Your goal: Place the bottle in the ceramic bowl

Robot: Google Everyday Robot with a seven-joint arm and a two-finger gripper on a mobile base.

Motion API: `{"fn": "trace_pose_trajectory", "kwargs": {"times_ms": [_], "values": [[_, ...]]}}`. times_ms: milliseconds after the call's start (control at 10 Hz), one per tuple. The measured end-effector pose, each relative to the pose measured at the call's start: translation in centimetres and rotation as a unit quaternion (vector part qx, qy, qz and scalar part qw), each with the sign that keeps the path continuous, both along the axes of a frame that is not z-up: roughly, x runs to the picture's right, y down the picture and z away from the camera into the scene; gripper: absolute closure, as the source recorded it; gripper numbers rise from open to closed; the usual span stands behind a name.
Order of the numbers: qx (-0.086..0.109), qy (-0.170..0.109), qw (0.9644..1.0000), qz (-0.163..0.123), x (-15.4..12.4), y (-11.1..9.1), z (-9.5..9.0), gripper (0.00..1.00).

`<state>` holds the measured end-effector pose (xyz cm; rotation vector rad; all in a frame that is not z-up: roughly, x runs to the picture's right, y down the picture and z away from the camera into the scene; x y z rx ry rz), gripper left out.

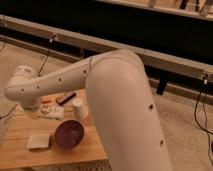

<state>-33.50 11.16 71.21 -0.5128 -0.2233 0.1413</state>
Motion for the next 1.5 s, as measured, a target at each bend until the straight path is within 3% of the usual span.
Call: {"fn": "trace_pose_trajectory", "kwargs": {"times_ms": [500, 800, 1100, 1300, 1500], "values": [[-0.023, -0.009, 0.9991, 0.035, 4.9, 3.4, -0.5, 1.00], [-0.037, -0.013, 0.9980, 0.050, 7.6, 5.6, 1.5, 1.00], [-0.057, -0.023, 0.9977, 0.027, 9.2, 9.0, 2.8, 1.00], [-0.070, -0.044, 0.9965, 0.011, 9.1, 10.6, 2.7, 0.90], [-0.076, -0.077, 0.9940, -0.012, 8.4, 11.6, 2.1, 0.69]]}}
